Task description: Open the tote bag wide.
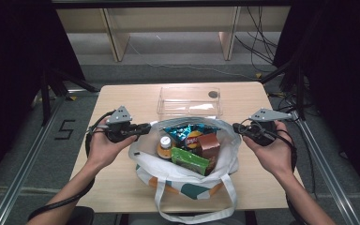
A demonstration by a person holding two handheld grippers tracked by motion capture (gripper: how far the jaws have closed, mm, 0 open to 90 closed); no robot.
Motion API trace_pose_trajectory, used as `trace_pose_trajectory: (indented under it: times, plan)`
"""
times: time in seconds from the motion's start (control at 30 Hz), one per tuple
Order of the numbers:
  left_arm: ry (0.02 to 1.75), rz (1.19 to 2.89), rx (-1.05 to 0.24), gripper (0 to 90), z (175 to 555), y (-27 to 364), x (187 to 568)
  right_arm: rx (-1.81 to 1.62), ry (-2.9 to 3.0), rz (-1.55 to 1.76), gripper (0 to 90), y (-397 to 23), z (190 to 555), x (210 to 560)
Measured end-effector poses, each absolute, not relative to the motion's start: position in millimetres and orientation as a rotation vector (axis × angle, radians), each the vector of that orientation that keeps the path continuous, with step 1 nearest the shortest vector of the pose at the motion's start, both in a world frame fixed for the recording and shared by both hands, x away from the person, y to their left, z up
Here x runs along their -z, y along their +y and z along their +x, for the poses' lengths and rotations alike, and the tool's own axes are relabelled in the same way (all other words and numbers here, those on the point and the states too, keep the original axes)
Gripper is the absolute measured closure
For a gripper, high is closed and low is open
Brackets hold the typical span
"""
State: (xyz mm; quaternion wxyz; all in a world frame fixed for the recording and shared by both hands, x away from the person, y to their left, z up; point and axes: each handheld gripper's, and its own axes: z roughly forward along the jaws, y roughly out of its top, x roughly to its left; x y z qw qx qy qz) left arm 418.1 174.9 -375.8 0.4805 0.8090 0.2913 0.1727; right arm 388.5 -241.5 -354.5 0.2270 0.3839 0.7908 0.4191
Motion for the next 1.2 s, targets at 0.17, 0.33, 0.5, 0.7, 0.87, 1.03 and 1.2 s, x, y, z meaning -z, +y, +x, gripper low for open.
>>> trace_pose_trajectory:
  times: [0.17, 0.33, 0.5, 0.7, 0.87, 1.03, 1.2]
  plan:
    - [0.725, 1.970, -0.431, 82.2, 423, 173, 374, -1.159, 2.155, 1.076, 89.7, -240, 394, 358]
    - [0.739, 1.971, -0.426, 82.4, 429, 173, 376, -1.133, 2.179, 1.089, 89.7, -238, 396, 359]
    - [0.761, 1.990, -0.421, 83.2, 438, 170, 384, -1.089, 2.165, 1.079, 89.7, -233, 400, 367]
    - [0.773, 2.004, -0.439, 83.6, 446, 167, 394, -1.059, 2.185, 1.050, 89.7, -231, 409, 374]
    - [0.776, 2.044, -0.457, 84.0, 452, 166, 401, -1.029, 2.174, 0.997, 89.7, -230, 417, 383]
    - [0.788, 2.054, -0.477, 84.3, 458, 164, 408, -1.001, 2.196, 0.987, 89.8, -230, 424, 393]
    - [0.802, 2.066, -0.480, 84.5, 463, 161, 416, -0.972, 2.208, 0.982, 89.7, -231, 431, 402]
